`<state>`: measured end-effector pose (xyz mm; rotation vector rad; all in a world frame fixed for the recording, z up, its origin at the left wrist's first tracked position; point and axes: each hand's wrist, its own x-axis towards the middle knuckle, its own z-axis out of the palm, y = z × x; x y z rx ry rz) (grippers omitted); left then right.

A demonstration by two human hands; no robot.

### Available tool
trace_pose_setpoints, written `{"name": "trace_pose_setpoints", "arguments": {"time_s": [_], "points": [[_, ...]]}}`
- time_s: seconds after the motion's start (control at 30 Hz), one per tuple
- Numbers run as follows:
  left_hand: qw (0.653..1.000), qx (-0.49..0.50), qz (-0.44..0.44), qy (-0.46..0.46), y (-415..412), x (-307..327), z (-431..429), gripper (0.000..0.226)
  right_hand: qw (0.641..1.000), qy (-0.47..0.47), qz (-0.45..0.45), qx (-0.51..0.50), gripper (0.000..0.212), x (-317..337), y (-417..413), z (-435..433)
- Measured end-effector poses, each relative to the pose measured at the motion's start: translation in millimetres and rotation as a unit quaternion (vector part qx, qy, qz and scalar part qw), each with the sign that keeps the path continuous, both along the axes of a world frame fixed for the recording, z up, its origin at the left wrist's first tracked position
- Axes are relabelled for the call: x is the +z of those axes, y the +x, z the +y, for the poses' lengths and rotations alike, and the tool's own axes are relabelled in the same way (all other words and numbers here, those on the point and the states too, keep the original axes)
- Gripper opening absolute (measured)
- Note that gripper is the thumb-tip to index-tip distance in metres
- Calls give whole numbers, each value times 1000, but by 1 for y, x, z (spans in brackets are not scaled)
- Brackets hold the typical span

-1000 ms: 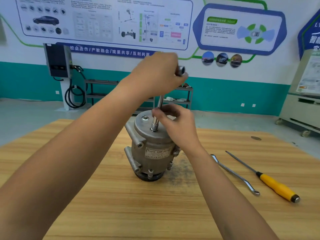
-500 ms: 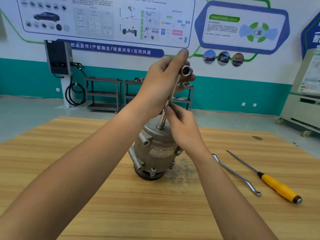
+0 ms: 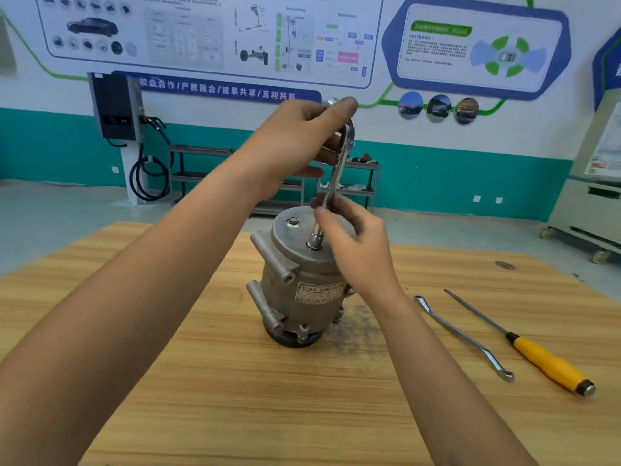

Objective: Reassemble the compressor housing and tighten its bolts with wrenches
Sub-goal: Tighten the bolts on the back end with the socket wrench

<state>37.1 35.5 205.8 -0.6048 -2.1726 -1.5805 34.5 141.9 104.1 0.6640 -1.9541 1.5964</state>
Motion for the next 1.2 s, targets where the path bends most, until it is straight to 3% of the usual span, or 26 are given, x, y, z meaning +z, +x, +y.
{"name": "trace_pose_setpoints", "arguments": {"time_s": [0.1, 0.23, 0.3, 0.37, 0.5, 0.67, 0.73, 0.8, 0.9, 0.97, 1.07, 1.13, 1.2], "points": [[989, 86, 68, -102, 1, 12, 6, 30, 998, -51, -10, 48, 32, -4, 0, 1], [922, 157, 147, -323, 12, 21, 21, 35, 997, -73, 23, 8, 12, -5, 1, 1], [899, 160, 165, -373, 16, 20, 30, 36, 997, -73, 38, -16, 9, -4, 1, 0], [899, 159, 187, -363, 19, 18, 35, 36, 997, -43, 48, -40, 12, -1, 1, 0], [945, 132, 183, -237, 20, 9, 37, 21, 999, 34, 27, -23, 6, 3, 0, -2], [986, 33, 152, -57, 23, 3, 36, 41, 997, 76, -15, 19, 16, 0, 3, -6], [993, -19, 117, -24, 22, 5, 28, 37, 982, 170, 10, -78, 23, -9, 3, -7], [994, -55, 93, -18, 22, 6, 22, 30, 940, 258, 64, -215, 45, -26, 6, -7], [994, -36, 88, -47, 28, 8, 19, 26, 908, 263, 112, -305, 57, -49, 15, -3], [977, 64, 137, -149, 33, 9, 16, 24, 910, 239, 110, -322, 56, -57, 16, 3], [867, 289, 204, -350, 38, 7, 6, 23, 921, 181, 114, -326, 43, -60, 14, 16], [832, 332, 247, -371, 41, 3, 1, 21, 923, 159, 120, -329, 39, -62, 11, 24], [855, 324, 270, -302, 39, -3, -5, 24, 938, 125, 100, -307, 45, -63, 10, 30]]}}
